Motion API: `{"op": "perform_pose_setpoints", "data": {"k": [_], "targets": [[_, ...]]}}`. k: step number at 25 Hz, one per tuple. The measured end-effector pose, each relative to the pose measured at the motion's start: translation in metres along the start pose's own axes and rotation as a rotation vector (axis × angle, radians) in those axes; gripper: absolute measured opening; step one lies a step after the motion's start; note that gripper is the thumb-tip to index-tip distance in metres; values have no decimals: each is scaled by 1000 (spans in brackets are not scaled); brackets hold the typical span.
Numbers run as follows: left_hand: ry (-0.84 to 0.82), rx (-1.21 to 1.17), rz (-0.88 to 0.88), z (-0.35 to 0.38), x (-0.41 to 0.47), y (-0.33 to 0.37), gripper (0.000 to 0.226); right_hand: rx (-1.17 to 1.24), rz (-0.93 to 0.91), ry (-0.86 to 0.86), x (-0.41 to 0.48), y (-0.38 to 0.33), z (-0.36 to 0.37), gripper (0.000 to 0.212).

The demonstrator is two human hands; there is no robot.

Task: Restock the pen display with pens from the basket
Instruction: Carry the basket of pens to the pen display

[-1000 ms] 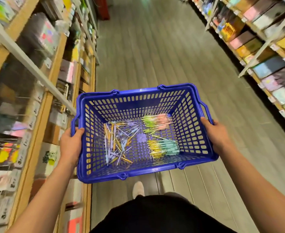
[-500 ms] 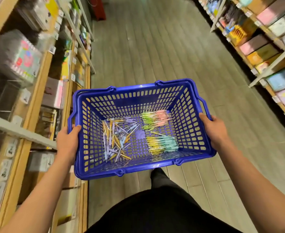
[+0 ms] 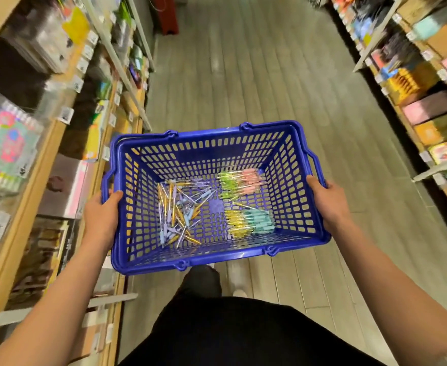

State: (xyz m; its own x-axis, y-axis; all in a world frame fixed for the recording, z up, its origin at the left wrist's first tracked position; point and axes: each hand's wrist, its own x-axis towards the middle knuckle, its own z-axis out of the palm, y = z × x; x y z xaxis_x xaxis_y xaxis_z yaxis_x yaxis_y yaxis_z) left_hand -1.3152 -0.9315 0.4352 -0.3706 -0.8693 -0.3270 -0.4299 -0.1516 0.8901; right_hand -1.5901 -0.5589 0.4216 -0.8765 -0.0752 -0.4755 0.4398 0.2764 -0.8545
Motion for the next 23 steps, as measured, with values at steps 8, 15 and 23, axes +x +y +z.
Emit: {"op": "perform_pose_setpoints", "data": {"k": [8, 15, 23], "targets": [[0, -4, 34, 77, 199, 76, 9, -17, 20, 37, 159, -99, 105, 32], [-43, 56, 31, 145, 368, 181, 11, 37, 35, 66, 282, -212, 192, 19], [-39, 70, 2, 254, 540, 263, 11, 27, 46, 18, 472, -307, 268, 23]]}}
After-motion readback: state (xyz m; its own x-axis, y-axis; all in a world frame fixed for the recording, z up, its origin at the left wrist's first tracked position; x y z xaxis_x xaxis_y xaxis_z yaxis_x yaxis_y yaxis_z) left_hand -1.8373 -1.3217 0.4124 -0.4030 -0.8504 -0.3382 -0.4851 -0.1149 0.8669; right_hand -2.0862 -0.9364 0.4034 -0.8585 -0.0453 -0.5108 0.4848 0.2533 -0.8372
